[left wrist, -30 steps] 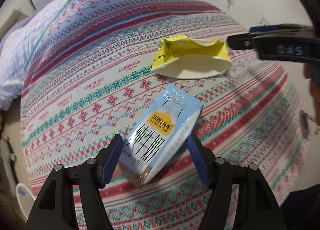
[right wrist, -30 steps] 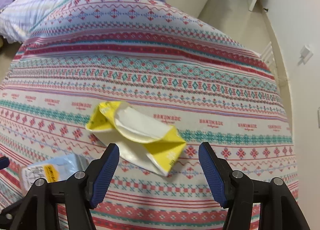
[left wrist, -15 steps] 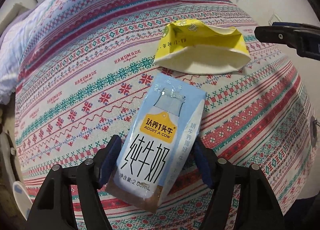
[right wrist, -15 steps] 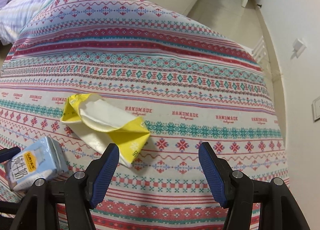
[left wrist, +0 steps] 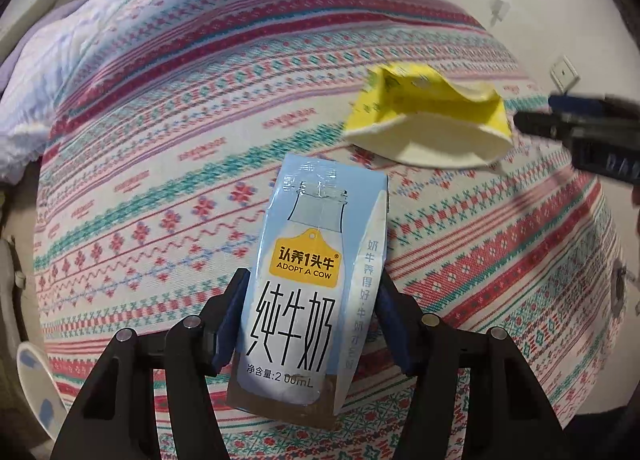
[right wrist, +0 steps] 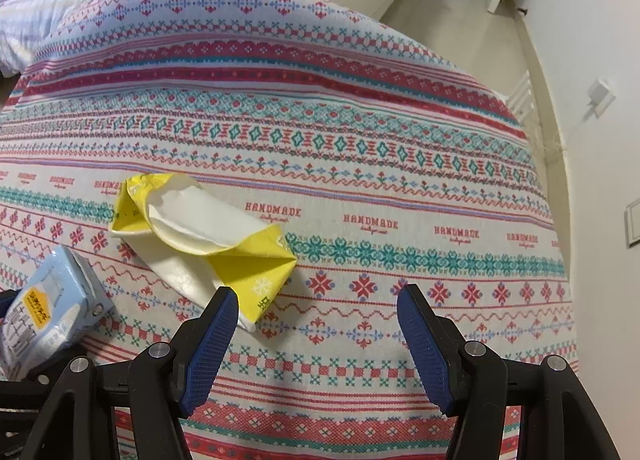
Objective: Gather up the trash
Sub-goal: 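Grasp the blue milk carton with the left gripper while the right grasps the yellow wrapper, then carry the carton and wrapper to the wastebasket and open both grippers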
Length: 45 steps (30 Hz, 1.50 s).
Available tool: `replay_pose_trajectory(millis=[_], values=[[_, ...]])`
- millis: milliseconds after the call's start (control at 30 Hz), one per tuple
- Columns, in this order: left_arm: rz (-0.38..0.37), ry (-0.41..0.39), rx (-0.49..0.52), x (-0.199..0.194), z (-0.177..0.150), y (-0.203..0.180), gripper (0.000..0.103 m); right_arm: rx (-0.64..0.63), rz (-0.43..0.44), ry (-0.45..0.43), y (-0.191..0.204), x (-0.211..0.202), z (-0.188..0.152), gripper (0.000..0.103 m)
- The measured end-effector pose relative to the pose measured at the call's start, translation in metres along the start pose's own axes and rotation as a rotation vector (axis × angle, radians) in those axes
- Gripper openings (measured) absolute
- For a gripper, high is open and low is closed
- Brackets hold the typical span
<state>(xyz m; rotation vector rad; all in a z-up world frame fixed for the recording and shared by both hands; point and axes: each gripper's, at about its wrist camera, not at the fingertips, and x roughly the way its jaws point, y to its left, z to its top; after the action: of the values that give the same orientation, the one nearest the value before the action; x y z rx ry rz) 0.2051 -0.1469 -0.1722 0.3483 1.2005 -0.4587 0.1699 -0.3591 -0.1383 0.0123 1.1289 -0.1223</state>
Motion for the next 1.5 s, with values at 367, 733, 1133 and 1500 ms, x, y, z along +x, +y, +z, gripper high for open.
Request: replay_pose_trajectory(millis=[367, 733, 1133, 1500], values=[[-0.022, -0.009, -0.082, -0.025, -0.008, 0.032, 0.063, -0.121, -0.016, -0.002, 0.03, 0.022, -0.001, 0.07], [-0.02, -0.028, -0.098, -0.051, -0.022, 0.052, 0.063, -0.299, -0.05, -0.072, 0.081, 0.029, 0.012, 0.069], [-0.02, -0.05, -0.116, -0.066, -0.023, 0.058, 0.063, -0.122, -0.004, -0.046, 0.067, 0.02, 0.036, 0.012], [-0.002, -0.071, -0.147, -0.077, -0.033, 0.083, 0.063, -0.115, 0.0, -0.068, 0.075, 0.004, 0.038, 0.012]])
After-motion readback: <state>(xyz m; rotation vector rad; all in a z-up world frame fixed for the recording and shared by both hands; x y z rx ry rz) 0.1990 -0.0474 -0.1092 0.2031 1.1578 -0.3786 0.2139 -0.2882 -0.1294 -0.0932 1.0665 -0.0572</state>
